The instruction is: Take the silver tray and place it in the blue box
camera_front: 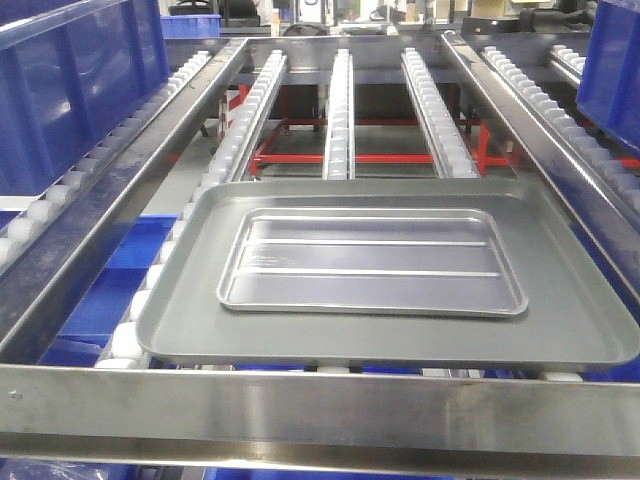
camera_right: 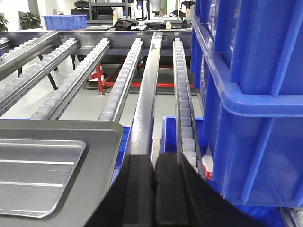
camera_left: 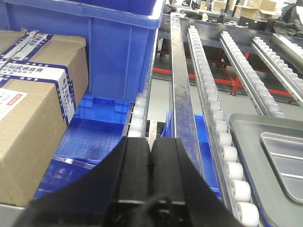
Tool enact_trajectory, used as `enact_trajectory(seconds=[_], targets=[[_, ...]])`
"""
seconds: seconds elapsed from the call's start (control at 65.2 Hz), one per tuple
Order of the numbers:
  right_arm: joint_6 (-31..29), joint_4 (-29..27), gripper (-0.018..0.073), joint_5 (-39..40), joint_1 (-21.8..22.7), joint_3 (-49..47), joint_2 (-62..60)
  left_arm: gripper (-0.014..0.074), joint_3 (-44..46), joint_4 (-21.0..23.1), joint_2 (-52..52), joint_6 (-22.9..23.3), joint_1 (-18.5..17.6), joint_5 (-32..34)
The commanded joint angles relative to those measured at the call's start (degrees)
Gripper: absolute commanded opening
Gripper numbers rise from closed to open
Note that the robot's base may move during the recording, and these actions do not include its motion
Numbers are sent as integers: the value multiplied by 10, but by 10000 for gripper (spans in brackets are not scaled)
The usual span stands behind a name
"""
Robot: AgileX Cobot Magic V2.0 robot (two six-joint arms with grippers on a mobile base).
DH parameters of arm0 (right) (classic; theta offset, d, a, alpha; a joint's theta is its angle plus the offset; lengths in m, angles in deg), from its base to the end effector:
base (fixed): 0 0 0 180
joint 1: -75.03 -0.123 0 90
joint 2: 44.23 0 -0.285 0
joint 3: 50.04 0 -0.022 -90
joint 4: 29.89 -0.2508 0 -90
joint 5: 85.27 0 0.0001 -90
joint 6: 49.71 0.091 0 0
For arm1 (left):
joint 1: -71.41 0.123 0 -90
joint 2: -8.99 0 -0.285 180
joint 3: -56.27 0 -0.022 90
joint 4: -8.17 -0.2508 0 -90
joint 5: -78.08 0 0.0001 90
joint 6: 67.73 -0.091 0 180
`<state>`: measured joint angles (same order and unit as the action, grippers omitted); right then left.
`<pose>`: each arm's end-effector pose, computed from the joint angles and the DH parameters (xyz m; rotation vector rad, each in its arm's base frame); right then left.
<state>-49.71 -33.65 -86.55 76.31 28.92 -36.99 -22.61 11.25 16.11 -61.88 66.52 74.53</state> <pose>0.0570 -0.0011 0.2014 0.0660 1.5254 0.0356 0.0566 -0.0052 0.1984 -0.0525 1.5652 -0.1924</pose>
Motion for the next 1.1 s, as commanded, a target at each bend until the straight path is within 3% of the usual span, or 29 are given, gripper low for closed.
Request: enact_trajectory(seconds=[0.0, 0.691, 0.844, 0.982, 1.09], targets=[[0, -1, 52, 55, -1, 2, -12, -104, 1, 3, -11, -1, -3, 53], [0, -1, 52, 73, -1, 2, -12, -104, 1, 7, -11, -1, -2, 63], [4, -2, 52, 117, -1, -28, -12, -104, 24, 9, -8, -1, -2, 135], [4, -2, 52, 9, -1, -156, 11, -104, 174, -48, 32, -1, -6, 0], [4, -2, 60, -95, -3, -252, 76, -101, 288, -51, 103, -1, -21, -100]])
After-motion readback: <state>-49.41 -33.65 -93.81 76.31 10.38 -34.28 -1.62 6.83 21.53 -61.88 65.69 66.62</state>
